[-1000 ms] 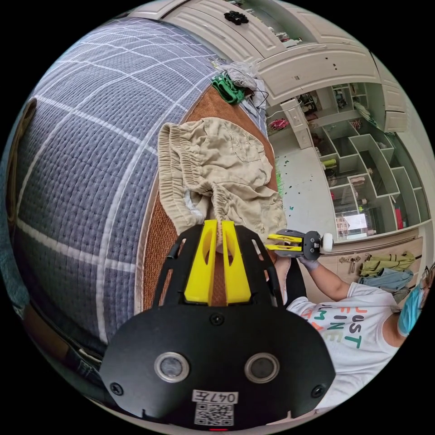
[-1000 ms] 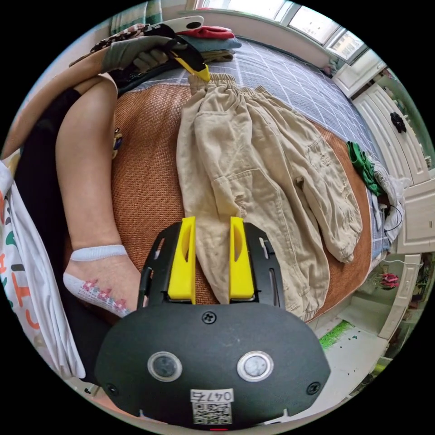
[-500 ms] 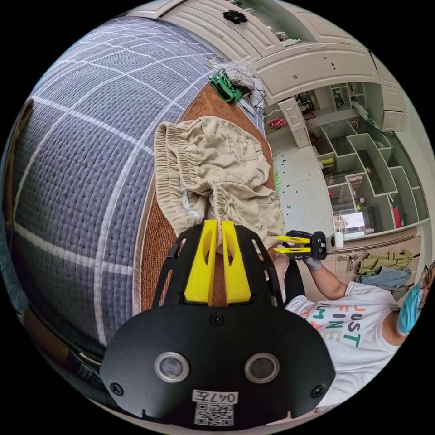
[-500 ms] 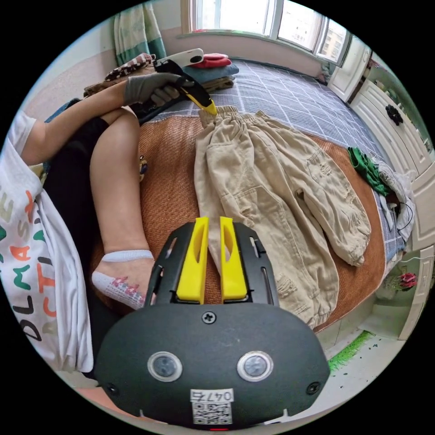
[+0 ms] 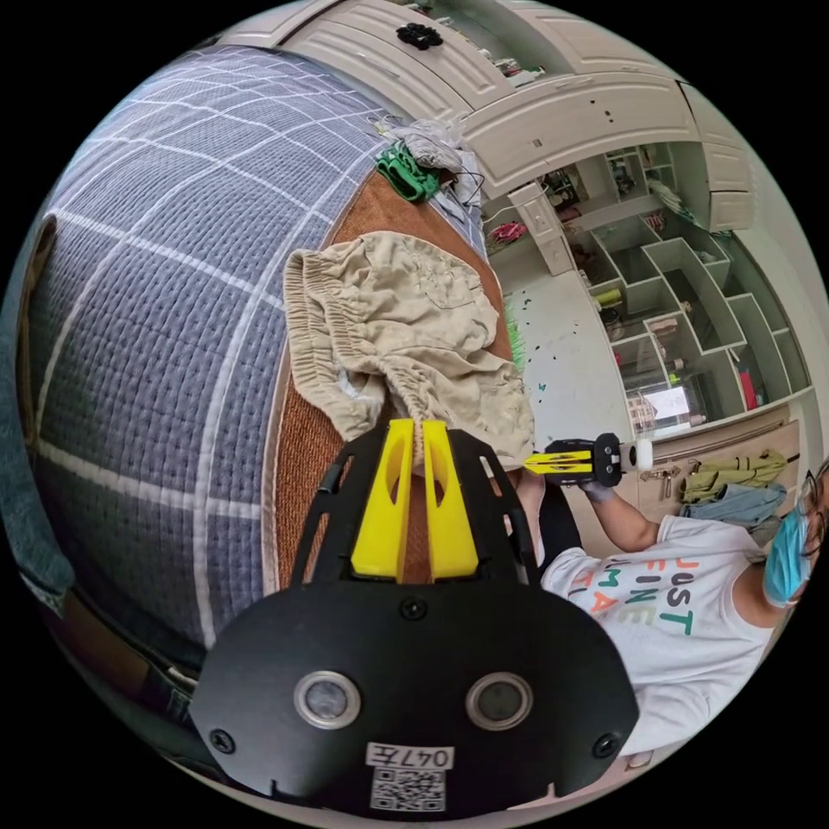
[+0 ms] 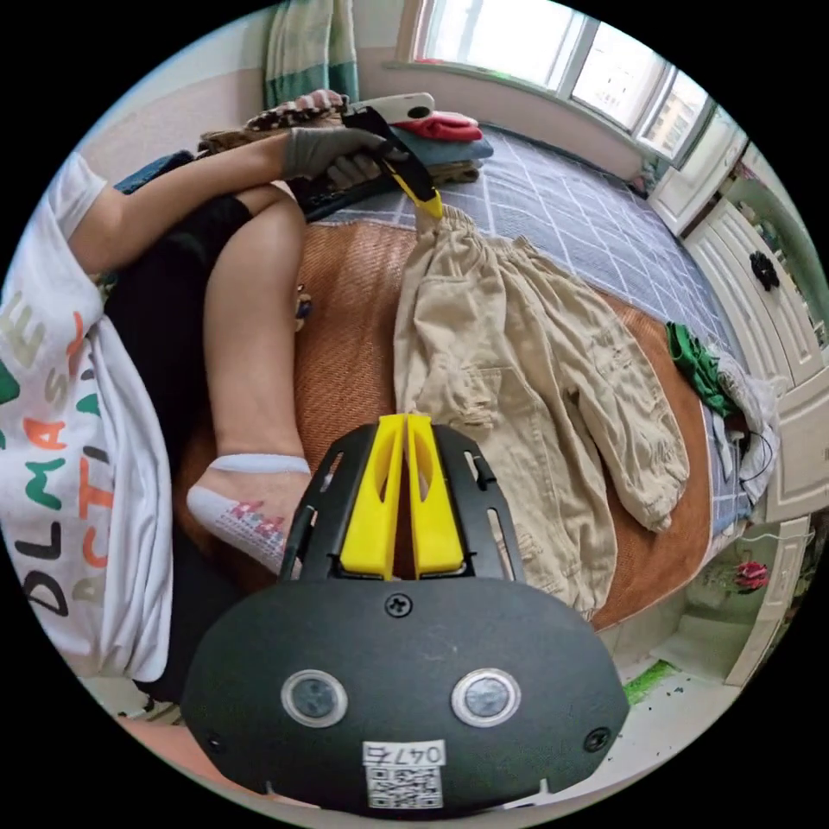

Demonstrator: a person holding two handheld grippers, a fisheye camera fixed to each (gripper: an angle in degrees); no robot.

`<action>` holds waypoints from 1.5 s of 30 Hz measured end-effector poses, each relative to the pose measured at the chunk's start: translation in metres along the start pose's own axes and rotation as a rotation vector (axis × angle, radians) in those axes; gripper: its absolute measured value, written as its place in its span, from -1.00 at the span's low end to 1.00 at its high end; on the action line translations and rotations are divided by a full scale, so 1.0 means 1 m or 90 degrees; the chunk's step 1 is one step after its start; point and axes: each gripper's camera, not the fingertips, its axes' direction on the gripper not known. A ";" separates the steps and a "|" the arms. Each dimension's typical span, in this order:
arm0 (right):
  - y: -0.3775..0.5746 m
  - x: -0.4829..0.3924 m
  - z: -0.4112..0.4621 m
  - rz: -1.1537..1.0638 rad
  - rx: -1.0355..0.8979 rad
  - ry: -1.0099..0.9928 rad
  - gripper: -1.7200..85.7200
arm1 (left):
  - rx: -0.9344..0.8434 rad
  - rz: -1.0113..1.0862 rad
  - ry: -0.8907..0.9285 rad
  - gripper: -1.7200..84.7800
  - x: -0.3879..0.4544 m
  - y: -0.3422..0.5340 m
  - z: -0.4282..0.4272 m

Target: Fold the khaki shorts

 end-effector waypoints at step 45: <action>-0.064 -0.056 0.073 0.051 -0.095 0.135 -0.92 | -0.136 0.019 0.033 -0.96 -0.104 -0.043 -0.032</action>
